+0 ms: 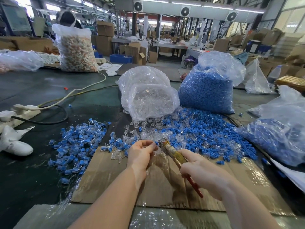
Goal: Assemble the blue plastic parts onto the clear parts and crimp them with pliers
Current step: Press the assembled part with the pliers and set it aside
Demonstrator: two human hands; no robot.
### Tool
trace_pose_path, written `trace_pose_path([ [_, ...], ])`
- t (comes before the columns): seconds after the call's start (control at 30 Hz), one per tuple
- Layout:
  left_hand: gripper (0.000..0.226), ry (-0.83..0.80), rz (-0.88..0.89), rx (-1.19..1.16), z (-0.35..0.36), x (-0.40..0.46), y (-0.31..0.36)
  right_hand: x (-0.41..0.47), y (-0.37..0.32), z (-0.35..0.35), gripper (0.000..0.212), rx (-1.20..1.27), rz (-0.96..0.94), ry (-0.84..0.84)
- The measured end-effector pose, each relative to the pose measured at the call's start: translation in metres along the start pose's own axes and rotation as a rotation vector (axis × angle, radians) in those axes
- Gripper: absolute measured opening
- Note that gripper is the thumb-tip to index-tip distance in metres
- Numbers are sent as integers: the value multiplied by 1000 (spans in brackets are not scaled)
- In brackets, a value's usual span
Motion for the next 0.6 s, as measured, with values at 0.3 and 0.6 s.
trace_pose_path([
  [0.3,4,0,17,89,6,-5,10,-4,6,0,26,33,-1,-15],
  [0.6,8,-6,80,82,12,-12,20,-11,-3,0,26,-30,-100,27],
])
Point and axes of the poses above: each hand's wrist, its own x-axis towards the middle knuckle, its own z-axis out of the palm, y = z × x, the point moved 7 cm from there along x, towards the middle knuckle, and after that the axes turned 4 degrees about x, right-handed, at the moved point
